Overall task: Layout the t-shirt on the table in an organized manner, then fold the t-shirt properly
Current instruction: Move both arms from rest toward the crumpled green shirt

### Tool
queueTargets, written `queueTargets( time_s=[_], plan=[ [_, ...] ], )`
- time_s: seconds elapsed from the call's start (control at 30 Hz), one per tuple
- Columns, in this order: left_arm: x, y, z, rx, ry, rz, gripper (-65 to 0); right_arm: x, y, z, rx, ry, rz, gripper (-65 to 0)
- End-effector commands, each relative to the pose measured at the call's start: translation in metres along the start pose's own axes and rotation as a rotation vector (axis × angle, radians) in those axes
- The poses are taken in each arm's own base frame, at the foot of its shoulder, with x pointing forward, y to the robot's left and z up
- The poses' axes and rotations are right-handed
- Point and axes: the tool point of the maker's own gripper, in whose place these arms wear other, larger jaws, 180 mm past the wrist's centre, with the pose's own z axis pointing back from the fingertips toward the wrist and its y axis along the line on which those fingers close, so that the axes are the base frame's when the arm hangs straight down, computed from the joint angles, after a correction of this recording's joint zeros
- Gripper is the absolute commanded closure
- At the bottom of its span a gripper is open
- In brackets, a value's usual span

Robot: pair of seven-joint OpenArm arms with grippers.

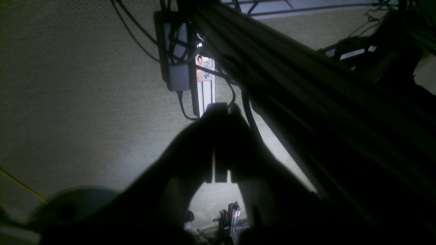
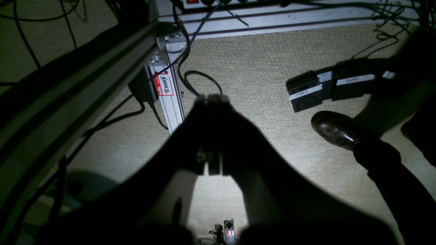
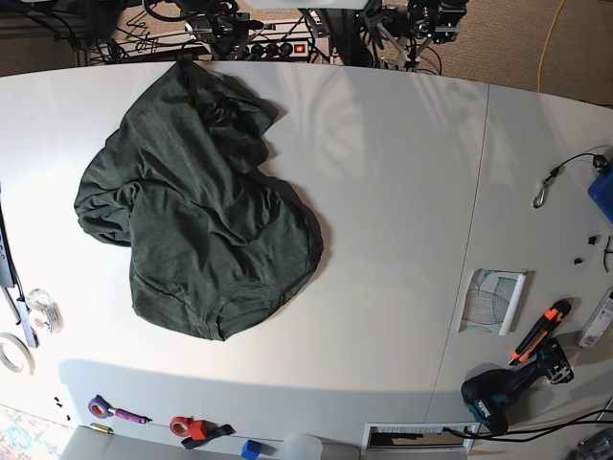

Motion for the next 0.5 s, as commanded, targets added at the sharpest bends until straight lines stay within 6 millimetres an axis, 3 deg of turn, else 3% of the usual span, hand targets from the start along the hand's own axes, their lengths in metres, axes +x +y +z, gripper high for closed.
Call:
queueTargets(
  time_s=[0.0,0.47],
  plan=[
    [0.0043,-0.0009,0.0011,-0.007,-0.012,-0.006,0.0,0.0050,-0.0042,0.0007,-0.007,-0.014,-0.004,0.0],
    [0.0063,-0.0013,0.0017,-0.007,-0.019,-0.009,0.0,0.0091,-0.0041,0.0008,-0.007,-0.036,-0.004,0.0]
  ],
)
